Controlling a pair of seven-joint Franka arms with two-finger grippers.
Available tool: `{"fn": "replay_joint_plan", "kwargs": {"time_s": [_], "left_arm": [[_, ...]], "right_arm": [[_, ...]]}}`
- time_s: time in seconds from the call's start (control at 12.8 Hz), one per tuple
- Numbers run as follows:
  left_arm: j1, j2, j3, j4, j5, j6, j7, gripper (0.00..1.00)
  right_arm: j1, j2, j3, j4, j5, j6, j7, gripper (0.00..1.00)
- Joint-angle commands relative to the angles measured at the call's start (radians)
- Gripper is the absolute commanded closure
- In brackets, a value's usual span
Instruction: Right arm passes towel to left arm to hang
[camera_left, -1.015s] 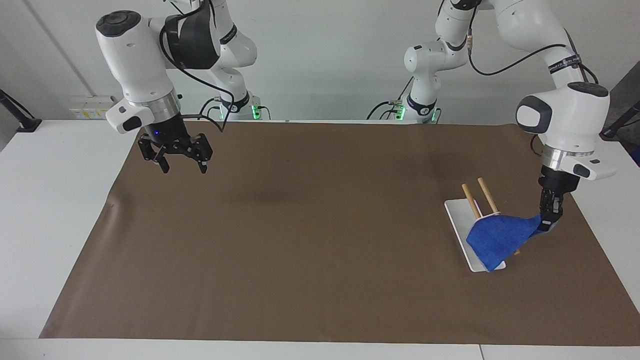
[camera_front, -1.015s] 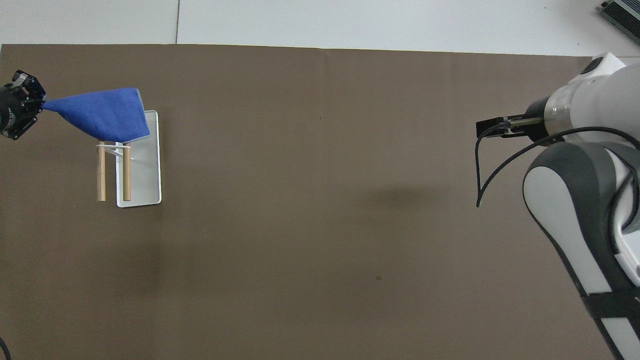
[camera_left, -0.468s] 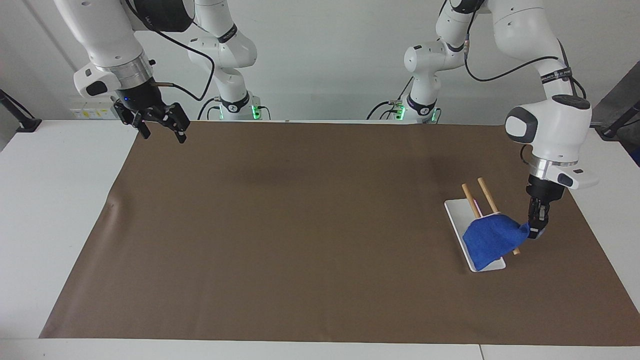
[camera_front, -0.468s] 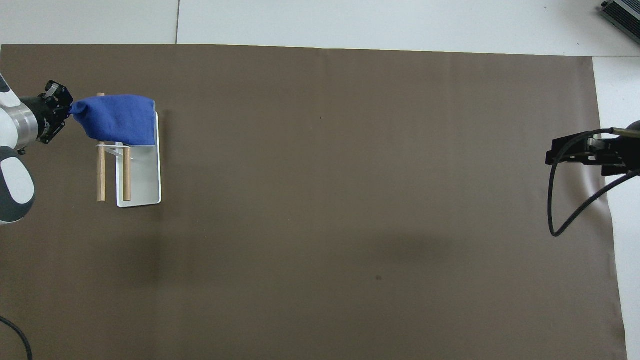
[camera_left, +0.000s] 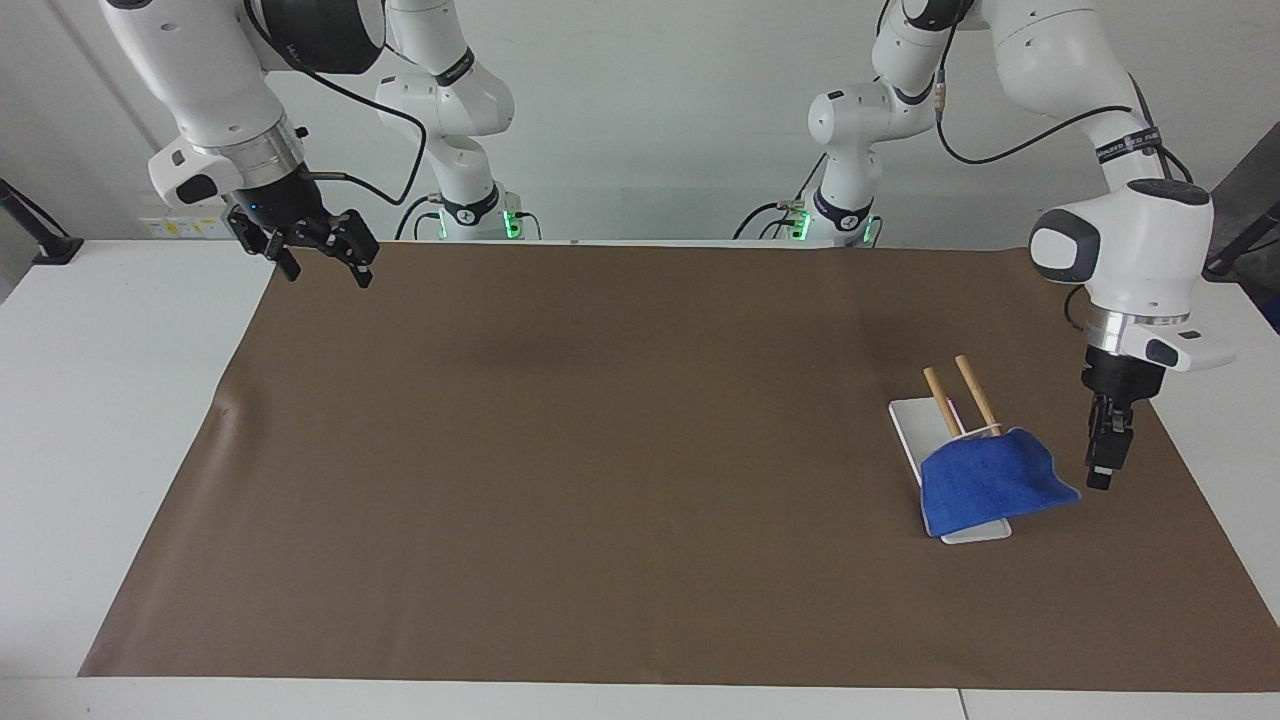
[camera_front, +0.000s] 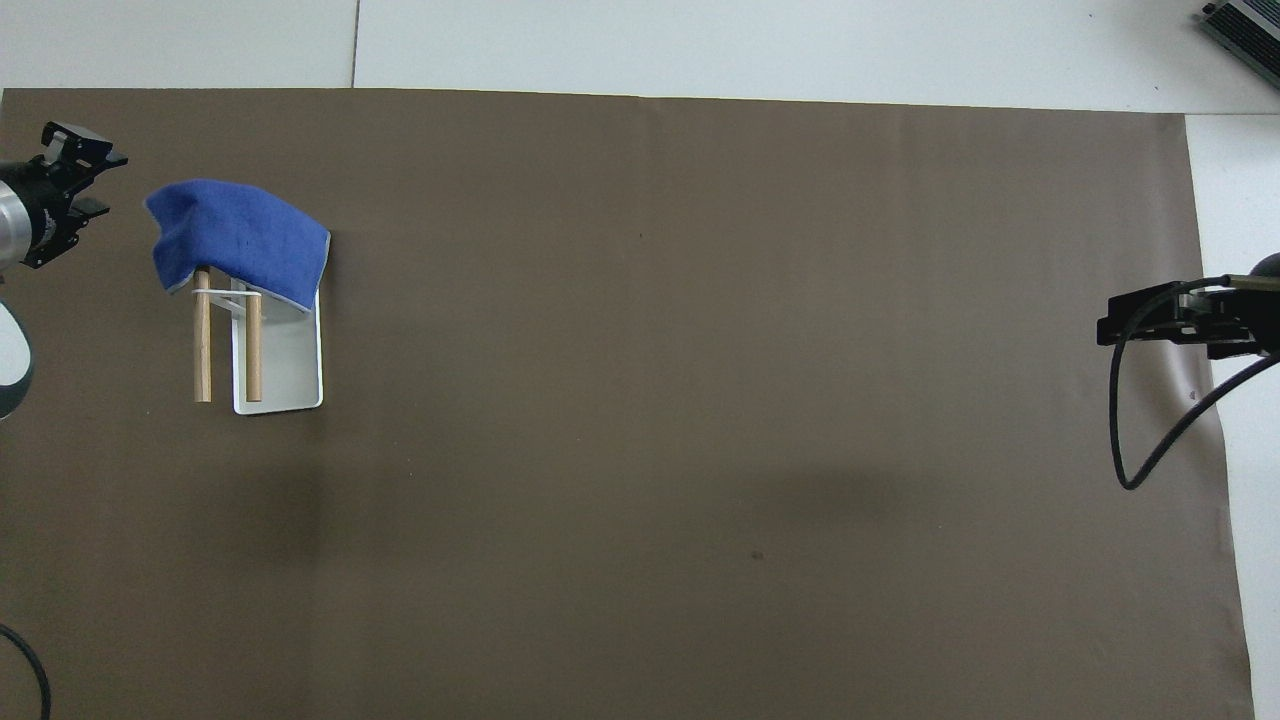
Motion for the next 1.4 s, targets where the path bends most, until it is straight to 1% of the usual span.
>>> {"fn": "replay_joint_plan", "kwargs": {"time_s": [0.0, 0.08, 0.16, 0.23, 0.39, 0.55, 0.62, 0.78, 0.86, 1.09, 1.17, 1.25, 1.33], "left_arm": [[0.009, 0.046, 0.0, 0.076, 0.005, -0.021, 0.015, 0.29], [0.009, 0.046, 0.0, 0.092, 0.004, -0.062, 0.014, 0.29], [0.008, 0.046, -0.001, 0.095, 0.006, -0.113, 0.014, 0.3], [0.006, 0.045, -0.009, 0.101, 0.004, -0.151, 0.009, 0.31], [0.003, 0.035, -0.029, 0.109, 0.015, -0.281, 0.015, 0.36], [0.002, 0.026, -0.037, 0.109, 0.02, -0.363, 0.099, 0.39], [0.002, 0.028, -0.046, 0.133, 0.02, -0.419, 0.134, 0.39], [-0.001, 0.051, -0.058, 0.26, 0.035, -0.606, 0.159, 0.39], [-0.003, 0.063, -0.07, 0.294, 0.059, -0.68, 0.222, 0.39], [-0.006, 0.058, -0.093, 0.297, 0.096, -0.74, 0.314, 0.4], [-0.006, 0.058, -0.115, 0.302, 0.13, -0.792, 0.343, 0.4], [-0.006, 0.06, -0.144, 0.329, 0.18, -0.873, 0.378, 0.42], [-0.006, 0.063, -0.168, 0.352, 0.204, -0.959, 0.426, 0.42]], "right_arm": [[-0.015, -0.02, 0.003, -0.024, 0.001, 0.006, -0.038, 0.0], [-0.001, -0.02, 0.0, -0.021, -0.003, 0.006, -0.041, 0.0], [0.04, -0.017, -0.02, -0.015, -0.035, 0.006, -0.042, 0.0], [0.083, -0.015, -0.069, -0.013, -0.045, 0.003, -0.042, 0.0], [0.082, -0.017, -0.078, -0.019, -0.036, -0.002, -0.04, 0.0], [0.082, -0.018, -0.081, -0.021, -0.034, -0.002, -0.038, 0.0], [0.082, -0.023, -0.081, -0.03, -0.033, 0.001, -0.034, 0.0], [0.084, -0.023, -0.078, -0.03, -0.036, 0.006, -0.038, 0.0], [0.084, -0.021, -0.078, -0.028, -0.039, 0.009, -0.046, 0.0], [0.085, -0.012, -0.075, -0.01, -0.052, 0.015, -0.054, 0.0], [0.088, -0.005, -0.074, 0.011, -0.054, -0.002, -0.055, 0.0], [0.09, 0.011, -0.074, 0.045, -0.056, -0.032, -0.06, 0.0], [0.09, 0.02, -0.074, 0.067, -0.056, -0.042, -0.068, 0.0]]}}
